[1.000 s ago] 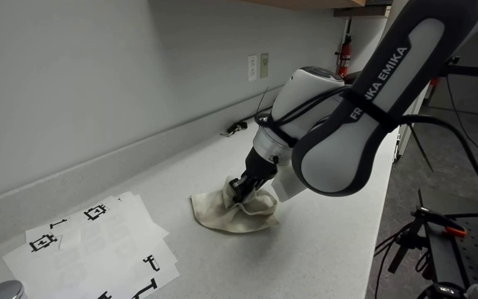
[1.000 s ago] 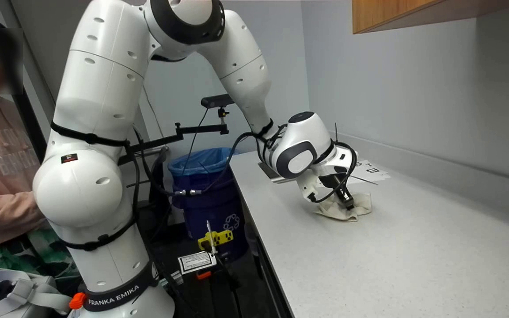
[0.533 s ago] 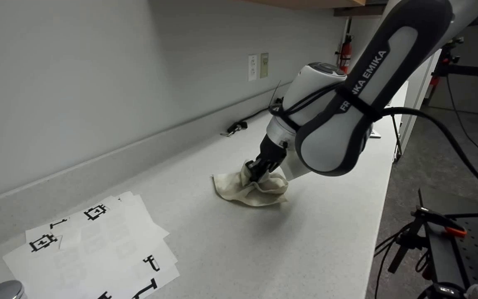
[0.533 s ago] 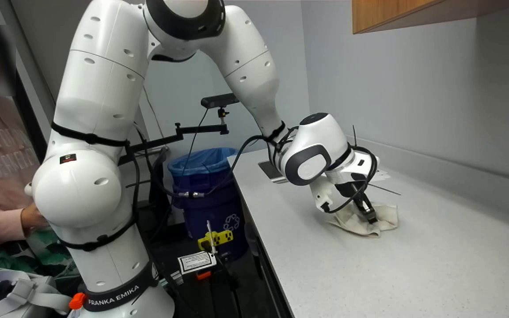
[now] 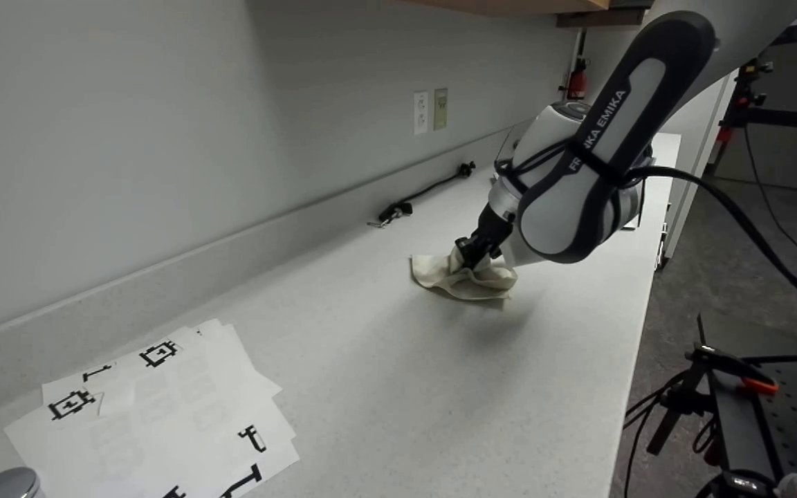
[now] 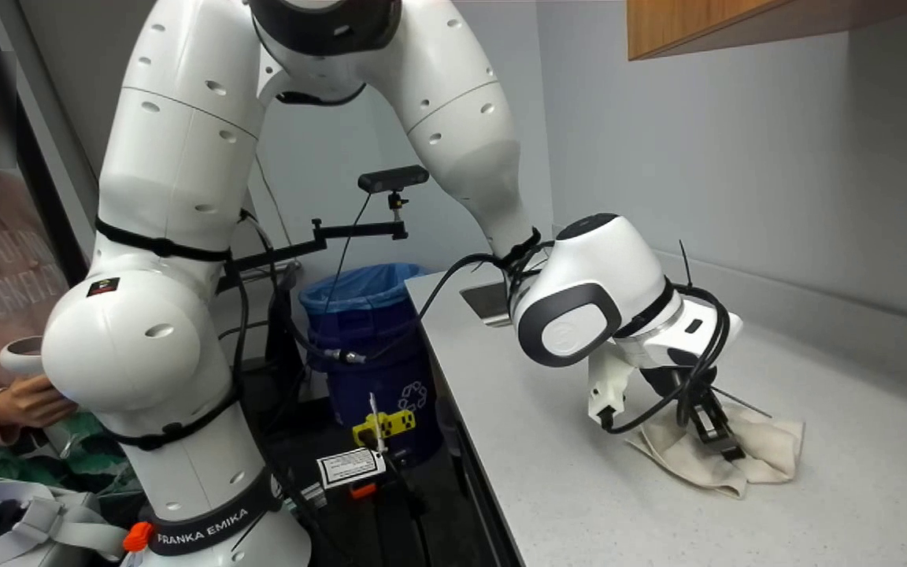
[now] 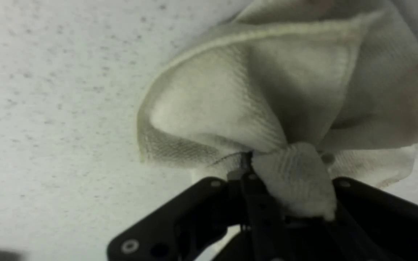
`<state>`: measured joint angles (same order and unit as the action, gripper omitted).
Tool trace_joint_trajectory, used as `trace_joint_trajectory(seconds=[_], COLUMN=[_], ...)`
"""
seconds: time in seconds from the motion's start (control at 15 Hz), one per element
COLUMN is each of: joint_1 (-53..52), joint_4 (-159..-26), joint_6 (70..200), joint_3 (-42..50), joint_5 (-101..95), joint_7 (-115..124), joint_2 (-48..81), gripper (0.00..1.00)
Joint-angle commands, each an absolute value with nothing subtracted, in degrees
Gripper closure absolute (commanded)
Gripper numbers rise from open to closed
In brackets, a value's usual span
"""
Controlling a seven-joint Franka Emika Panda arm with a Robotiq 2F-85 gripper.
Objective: Use the towel to wipe the countertop
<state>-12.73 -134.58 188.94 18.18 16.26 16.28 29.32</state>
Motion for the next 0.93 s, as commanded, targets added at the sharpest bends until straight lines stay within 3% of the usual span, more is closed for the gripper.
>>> trace_joint_trajectory(seconds=[0.0, 0.53, 0.87], joint_1=[-12.04, -10.67, -12.18], joint_4=[-137.30, -144.69, -140.27], joint_6=[190.91, 190.94, 189.82], joint_3=[19.02, 13.12, 8.50], joint_5=[18.56, 18.43, 17.78], joint_7=[16.54, 16.00, 16.03], joint_2=[29.78, 24.83, 26.06], gripper=[0.97, 0.97, 0.97])
